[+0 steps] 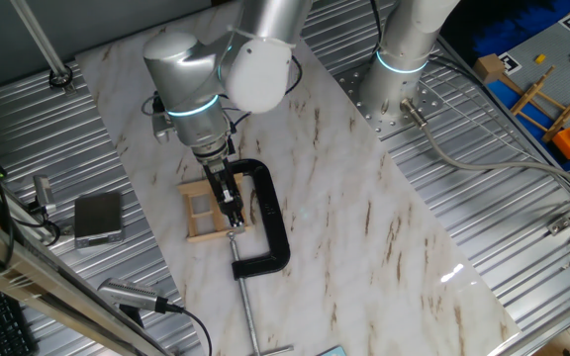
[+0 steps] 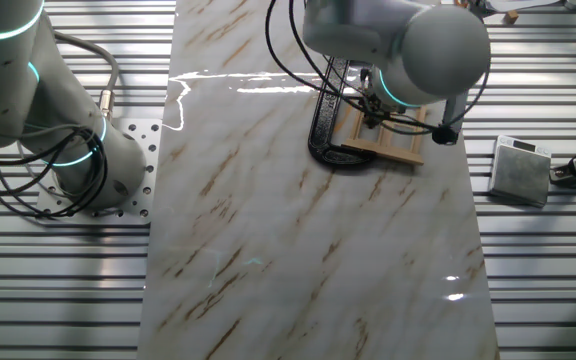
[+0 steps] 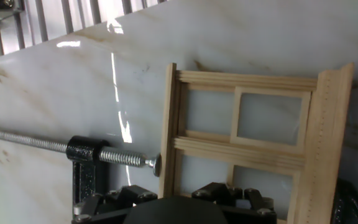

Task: Close a sliding window

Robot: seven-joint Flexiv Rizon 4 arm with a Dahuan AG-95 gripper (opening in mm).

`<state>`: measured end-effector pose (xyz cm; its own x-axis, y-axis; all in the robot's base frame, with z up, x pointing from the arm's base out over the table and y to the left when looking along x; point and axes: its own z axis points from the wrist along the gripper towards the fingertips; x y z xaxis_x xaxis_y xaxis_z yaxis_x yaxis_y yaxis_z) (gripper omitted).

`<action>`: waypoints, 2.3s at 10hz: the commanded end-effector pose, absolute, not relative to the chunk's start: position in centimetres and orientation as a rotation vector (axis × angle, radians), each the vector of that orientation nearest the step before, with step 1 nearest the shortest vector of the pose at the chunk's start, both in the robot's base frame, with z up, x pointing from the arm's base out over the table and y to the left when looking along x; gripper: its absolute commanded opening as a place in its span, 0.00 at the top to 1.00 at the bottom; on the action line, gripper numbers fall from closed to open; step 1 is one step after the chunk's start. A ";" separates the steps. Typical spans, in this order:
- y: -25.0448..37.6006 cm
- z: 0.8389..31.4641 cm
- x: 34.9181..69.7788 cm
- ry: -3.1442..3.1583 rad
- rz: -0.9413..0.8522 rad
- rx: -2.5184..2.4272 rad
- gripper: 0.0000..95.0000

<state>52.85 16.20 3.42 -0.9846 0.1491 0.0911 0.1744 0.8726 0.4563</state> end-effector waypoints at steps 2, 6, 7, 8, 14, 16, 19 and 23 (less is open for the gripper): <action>16.8 4.5 52.6 -3.015 -0.662 -0.202 0.20; 15.1 5.8 51.8 -3.058 -0.451 0.038 0.20; 14.2 6.0 51.6 -3.059 -0.403 0.097 0.20; 13.4 6.1 51.4 -3.053 -0.383 0.131 0.20; 11.3 6.1 51.2 -3.022 -0.308 0.223 1.00; 11.3 6.1 51.2 -3.010 -0.260 0.175 1.00; 11.3 6.1 51.2 -3.011 -0.194 0.160 1.00; 11.3 6.1 51.2 -3.004 -0.180 0.151 1.00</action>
